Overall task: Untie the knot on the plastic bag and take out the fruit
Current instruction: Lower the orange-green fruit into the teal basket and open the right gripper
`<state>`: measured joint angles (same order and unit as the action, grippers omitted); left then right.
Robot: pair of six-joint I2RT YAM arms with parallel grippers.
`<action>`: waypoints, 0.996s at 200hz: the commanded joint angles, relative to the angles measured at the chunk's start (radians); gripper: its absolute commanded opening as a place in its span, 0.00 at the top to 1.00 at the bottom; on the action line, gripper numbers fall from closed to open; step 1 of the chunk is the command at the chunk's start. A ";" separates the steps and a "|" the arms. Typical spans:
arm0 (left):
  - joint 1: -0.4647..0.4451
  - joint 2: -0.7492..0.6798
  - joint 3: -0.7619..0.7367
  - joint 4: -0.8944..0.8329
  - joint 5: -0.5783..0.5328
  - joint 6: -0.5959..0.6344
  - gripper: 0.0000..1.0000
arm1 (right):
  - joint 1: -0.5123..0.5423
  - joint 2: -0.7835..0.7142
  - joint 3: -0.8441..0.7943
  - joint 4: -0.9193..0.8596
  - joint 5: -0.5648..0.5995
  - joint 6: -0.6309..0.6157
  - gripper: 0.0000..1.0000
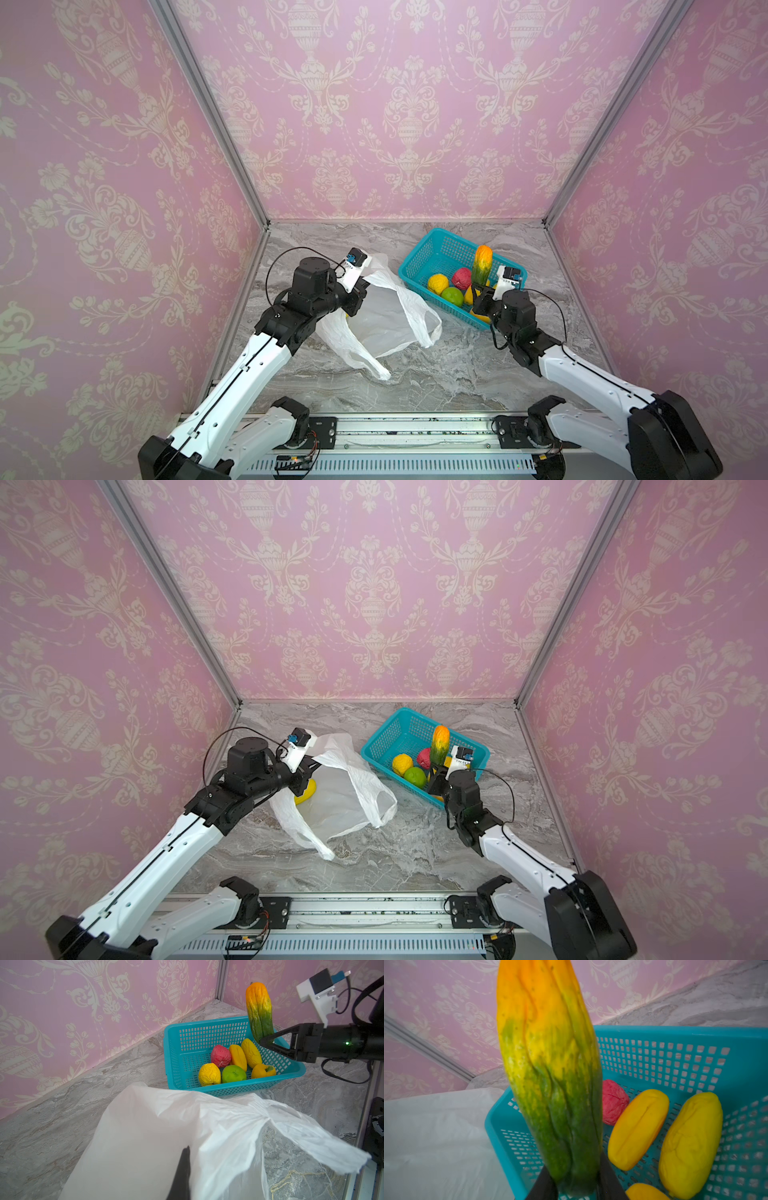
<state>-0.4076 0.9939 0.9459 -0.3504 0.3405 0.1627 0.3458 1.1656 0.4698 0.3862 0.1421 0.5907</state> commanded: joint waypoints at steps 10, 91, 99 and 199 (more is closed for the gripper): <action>0.007 -0.005 0.001 -0.022 -0.012 0.014 1.00 | -0.057 0.215 0.135 -0.098 -0.150 0.117 0.85; 0.007 -0.002 0.000 -0.022 -0.010 0.014 1.00 | -0.059 0.509 0.316 -0.130 -0.243 0.102 0.73; 0.007 -0.001 0.002 -0.023 -0.009 0.013 1.00 | -0.059 0.513 0.320 -0.138 -0.237 0.101 0.64; 0.007 -0.003 0.001 -0.021 -0.009 0.014 1.00 | -0.026 0.260 0.158 -0.042 -0.179 0.060 0.22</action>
<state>-0.4076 0.9939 0.9459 -0.3576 0.3405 0.1627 0.2928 1.5314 0.6796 0.3153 -0.0807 0.6819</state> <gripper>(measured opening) 0.046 0.767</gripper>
